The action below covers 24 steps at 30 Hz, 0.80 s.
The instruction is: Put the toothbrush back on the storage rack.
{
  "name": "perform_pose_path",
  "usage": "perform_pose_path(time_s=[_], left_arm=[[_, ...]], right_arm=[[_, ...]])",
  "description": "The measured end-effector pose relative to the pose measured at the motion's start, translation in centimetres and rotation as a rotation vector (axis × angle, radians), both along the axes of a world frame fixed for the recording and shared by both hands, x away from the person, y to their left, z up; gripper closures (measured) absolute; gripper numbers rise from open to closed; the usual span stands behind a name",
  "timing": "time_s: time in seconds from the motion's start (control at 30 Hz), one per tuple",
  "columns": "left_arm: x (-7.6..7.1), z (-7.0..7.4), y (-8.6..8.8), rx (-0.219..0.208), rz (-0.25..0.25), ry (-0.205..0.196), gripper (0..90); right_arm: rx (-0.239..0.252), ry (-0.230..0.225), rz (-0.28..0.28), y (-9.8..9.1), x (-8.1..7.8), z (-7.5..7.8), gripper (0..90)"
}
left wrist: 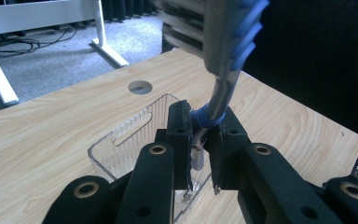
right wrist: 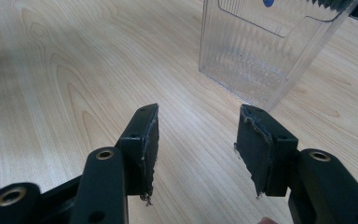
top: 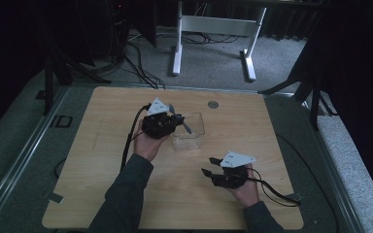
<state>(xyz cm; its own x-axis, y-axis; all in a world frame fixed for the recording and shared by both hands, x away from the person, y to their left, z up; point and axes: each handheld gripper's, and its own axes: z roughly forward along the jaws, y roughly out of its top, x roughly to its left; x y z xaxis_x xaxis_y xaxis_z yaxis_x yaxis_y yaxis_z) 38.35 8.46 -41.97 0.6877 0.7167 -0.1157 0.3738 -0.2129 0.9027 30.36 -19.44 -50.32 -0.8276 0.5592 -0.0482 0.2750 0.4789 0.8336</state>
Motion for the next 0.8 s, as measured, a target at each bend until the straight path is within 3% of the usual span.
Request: perform_pose_path(time_s=[0.8], left_arm=[[0.70,-0.68,0.02,0.030,0.020,0.020,79.7]], right_arm=[[-0.004,-0.002,0.000,-0.01,-0.01,0.01,48.1]])
